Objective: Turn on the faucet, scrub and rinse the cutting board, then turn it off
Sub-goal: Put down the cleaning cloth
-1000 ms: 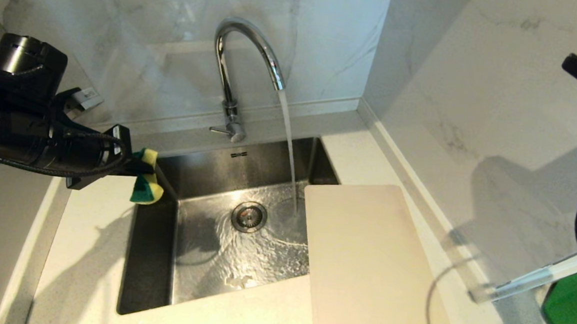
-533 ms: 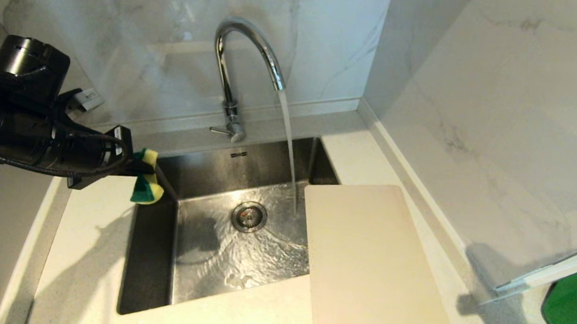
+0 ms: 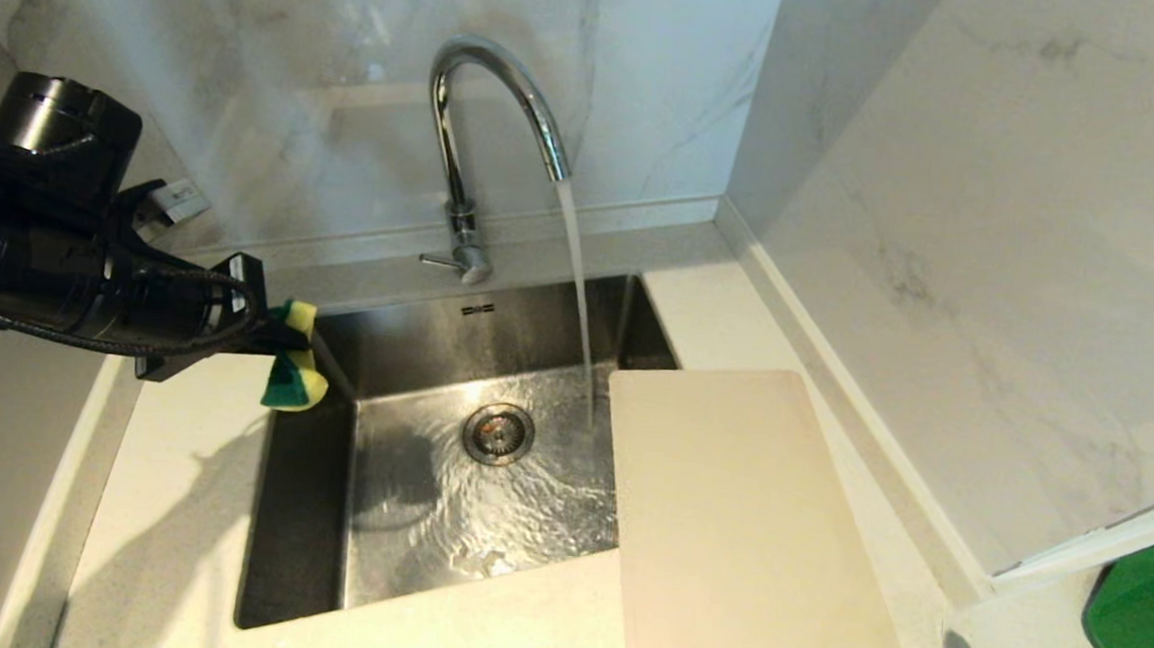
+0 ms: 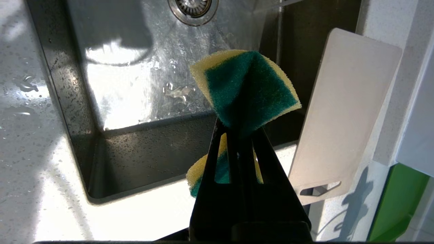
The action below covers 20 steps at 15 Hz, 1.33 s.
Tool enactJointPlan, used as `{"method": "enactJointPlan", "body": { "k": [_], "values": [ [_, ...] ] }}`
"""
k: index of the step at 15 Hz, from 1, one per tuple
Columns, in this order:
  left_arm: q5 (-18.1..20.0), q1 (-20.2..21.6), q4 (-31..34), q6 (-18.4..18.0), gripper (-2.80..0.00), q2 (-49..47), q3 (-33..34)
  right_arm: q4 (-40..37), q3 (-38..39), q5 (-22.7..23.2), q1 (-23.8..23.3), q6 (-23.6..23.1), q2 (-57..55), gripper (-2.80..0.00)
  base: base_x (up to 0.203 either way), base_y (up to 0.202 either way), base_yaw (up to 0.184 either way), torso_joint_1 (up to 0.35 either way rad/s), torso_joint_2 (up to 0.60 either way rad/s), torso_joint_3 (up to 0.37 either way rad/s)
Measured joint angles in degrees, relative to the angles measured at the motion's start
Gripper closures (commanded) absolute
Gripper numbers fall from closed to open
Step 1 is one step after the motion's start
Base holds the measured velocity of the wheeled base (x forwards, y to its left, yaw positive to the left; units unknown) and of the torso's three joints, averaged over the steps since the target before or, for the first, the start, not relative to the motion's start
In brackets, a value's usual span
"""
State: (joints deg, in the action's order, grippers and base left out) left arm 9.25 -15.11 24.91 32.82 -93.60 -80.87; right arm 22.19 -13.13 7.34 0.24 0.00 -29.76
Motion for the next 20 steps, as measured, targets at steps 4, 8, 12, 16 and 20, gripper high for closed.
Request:
{"method": "enactJointPlan", "body": {
  "k": [4, 8, 12, 16, 20],
  "values": [
    [0.1, -0.1, -0.1, -0.1, 0.0, 0.2, 0.5, -4.4, 3.9, -4.3, 0.0, -0.2, 6.4, 0.0, 0.0, 0.0, 0.0, 0.0, 0.0, 0.0],
    [0.5, 0.0, -0.4, 0.1, 0.0, 0.1, 0.6, -8.7, 10.2, -5.5, -1.2, -3.6, 13.5, 0.0, 0.0, 0.0, 0.0, 0.0, 0.0, 0.0],
    [0.7, 0.0, -0.5, -0.1, 0.0, -0.4, 0.6, -9.5, 12.9, -7.0, -2.1, -4.8, 15.5, 0.0, 0.0, 0.0, 0.0, 0.0, 0.0, 0.0],
    [0.7, 0.1, -0.5, -0.1, 0.0, -1.1, 0.4, -14.4, 13.1, -6.8, -2.2, -3.4, 15.6, 0.0, 0.0, 0.0, 0.0, 0.0, 0.0, 0.0],
    [0.6, 0.5, -1.7, -0.4, 0.0, -1.7, 0.2, -21.6, 13.1, -6.7, -1.6, -4.6, 17.3, 0.0, 0.0, 0.0, 0.0, 0.0, 0.0, 0.0]
  ]
}}
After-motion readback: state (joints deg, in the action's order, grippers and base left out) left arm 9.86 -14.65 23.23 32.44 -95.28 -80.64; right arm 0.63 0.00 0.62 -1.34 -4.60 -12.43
